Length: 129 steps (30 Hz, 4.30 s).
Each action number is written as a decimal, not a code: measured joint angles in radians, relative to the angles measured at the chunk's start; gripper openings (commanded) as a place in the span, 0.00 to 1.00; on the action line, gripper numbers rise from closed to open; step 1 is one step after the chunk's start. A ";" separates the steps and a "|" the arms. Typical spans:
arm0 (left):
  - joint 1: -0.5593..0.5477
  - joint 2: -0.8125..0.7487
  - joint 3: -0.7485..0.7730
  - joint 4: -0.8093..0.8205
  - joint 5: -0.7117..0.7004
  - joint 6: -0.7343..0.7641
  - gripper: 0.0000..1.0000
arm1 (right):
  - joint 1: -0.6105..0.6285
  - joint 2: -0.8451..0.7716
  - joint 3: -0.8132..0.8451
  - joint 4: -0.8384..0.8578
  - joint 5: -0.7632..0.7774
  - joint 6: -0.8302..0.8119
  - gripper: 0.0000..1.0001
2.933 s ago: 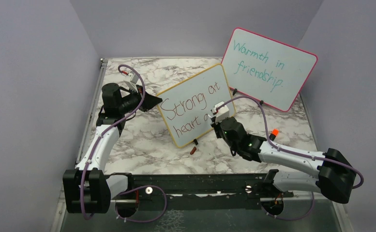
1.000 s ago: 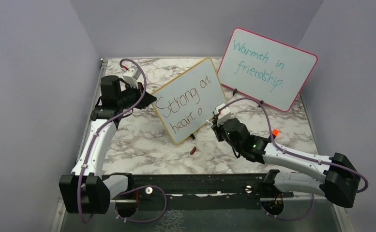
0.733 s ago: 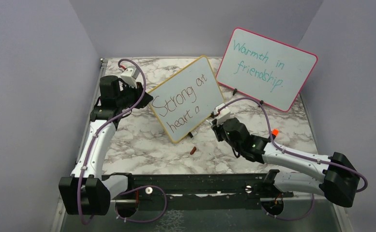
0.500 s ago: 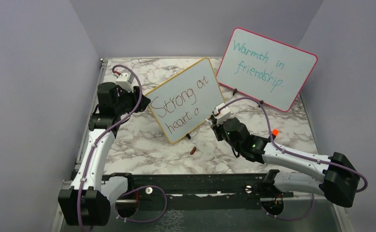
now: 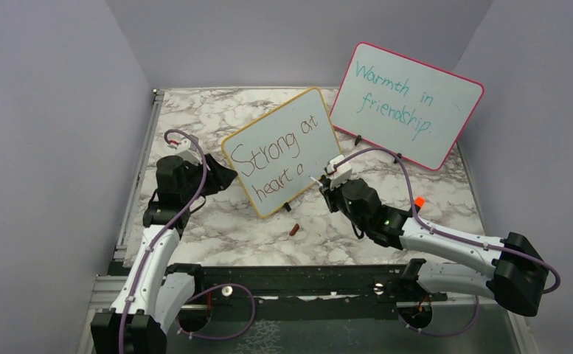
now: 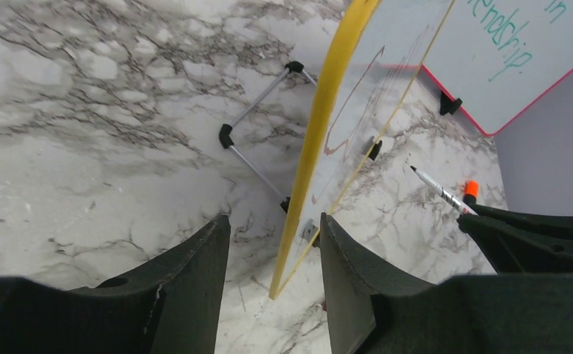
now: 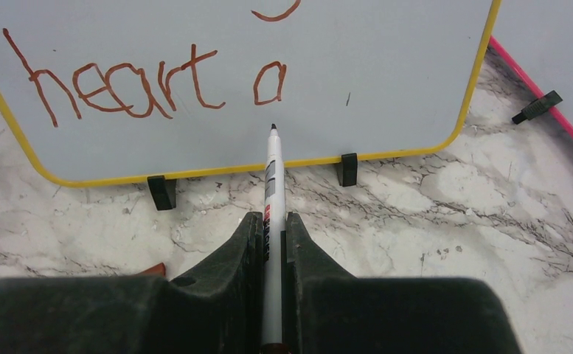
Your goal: Write a sentence on the whiteboard
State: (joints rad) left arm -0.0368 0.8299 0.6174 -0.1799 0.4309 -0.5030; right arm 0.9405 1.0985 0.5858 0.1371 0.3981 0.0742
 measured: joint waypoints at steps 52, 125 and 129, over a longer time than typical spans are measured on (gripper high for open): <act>-0.224 0.030 -0.143 0.175 -0.347 -0.064 0.03 | 0.000 0.130 0.019 0.118 -0.056 -0.089 0.01; -0.225 0.031 -0.148 0.183 -0.350 -0.061 0.00 | 0.000 0.284 0.120 0.175 0.084 -0.106 0.01; -0.225 0.031 -0.148 0.183 -0.350 -0.061 0.00 | 0.000 0.279 0.114 0.150 0.079 -0.090 0.01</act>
State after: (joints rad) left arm -0.2615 0.8604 0.4698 0.0032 0.0811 -0.5644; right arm 0.9405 1.3777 0.7002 0.2871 0.4774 -0.0154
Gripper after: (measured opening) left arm 0.178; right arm 0.158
